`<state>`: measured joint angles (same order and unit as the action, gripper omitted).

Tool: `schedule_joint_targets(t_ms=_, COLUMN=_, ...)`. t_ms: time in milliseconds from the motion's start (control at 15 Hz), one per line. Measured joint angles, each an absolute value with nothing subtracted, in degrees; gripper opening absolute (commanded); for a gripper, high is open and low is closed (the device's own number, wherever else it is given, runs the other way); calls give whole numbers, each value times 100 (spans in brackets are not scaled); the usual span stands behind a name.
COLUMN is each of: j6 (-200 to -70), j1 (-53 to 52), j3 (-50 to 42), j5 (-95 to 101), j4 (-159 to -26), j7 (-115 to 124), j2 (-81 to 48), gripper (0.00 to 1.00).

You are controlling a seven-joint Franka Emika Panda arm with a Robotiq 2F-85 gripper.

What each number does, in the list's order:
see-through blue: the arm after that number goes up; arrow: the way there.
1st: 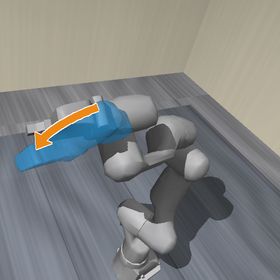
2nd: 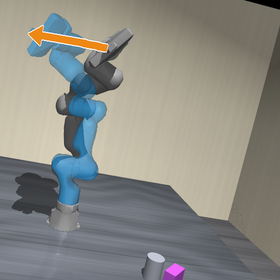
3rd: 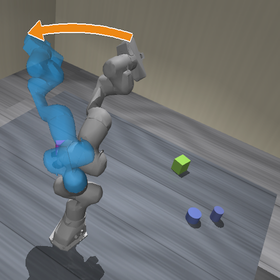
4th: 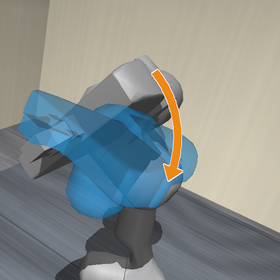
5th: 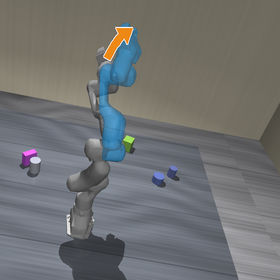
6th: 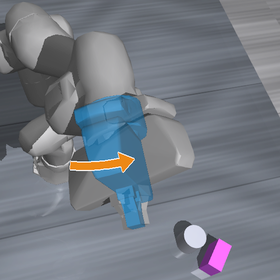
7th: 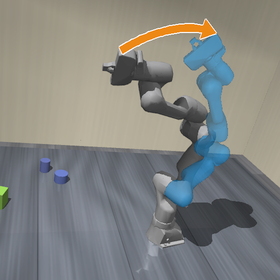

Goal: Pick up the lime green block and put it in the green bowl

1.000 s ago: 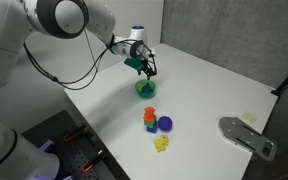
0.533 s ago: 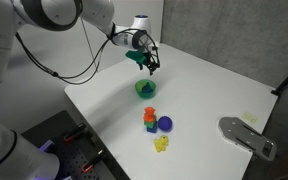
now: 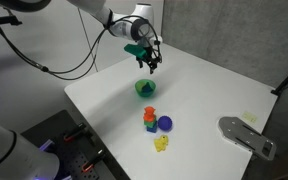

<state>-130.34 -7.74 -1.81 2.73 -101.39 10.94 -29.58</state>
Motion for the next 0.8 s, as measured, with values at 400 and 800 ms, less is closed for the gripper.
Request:
schedule_joint_targets(t_ms=400, j6=-12829, j1=-529, j3=-172, j5=273, j4=-11326, j7=831, j2=-2128, gripper=100)
schedule_joint_targets(t_ms=800, j6=-12049, j1=-385, j3=-185, j5=296, j4=-12012, j7=822, j2=-1063, gripper=100)
